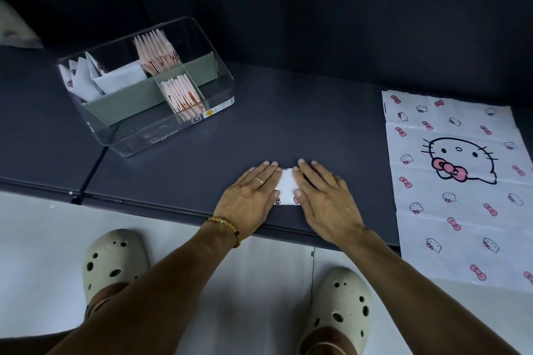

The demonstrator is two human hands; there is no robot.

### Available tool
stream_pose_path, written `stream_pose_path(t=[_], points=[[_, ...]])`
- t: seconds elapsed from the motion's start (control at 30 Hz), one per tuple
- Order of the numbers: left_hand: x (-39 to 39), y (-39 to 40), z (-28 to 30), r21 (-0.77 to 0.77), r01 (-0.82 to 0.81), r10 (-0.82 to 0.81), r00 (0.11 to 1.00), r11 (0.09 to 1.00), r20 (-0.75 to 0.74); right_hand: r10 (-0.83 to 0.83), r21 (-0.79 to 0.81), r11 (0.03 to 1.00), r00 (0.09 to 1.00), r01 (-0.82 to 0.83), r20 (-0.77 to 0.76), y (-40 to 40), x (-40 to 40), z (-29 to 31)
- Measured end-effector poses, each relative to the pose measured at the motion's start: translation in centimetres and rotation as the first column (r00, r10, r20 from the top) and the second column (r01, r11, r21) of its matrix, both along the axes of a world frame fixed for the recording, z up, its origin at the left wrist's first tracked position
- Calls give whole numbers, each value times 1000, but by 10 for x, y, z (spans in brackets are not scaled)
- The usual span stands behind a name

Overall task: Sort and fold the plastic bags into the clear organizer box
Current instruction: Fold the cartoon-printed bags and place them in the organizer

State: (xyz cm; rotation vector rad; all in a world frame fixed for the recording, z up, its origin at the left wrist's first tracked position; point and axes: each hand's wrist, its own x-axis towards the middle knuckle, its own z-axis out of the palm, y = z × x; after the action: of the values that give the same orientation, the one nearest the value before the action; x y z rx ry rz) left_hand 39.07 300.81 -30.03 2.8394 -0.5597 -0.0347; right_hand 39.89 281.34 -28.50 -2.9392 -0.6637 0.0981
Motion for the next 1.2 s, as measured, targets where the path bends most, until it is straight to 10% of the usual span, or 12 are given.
stream_pose_path(t=[0.27,0.53,1.2], points=[[9,-23,15,124,49,-67,988,991,141,-20,6,1000,1000,20,-1,-2,-2,-14],[17,-33,7,-115,16,13,969,993,247,-31,24,999,999,31,20,-1,-2,-13],[23,-5,36,-137,-276,264,959,951,-102,-20,39,999,999,19,34,-2,-2,-14]])
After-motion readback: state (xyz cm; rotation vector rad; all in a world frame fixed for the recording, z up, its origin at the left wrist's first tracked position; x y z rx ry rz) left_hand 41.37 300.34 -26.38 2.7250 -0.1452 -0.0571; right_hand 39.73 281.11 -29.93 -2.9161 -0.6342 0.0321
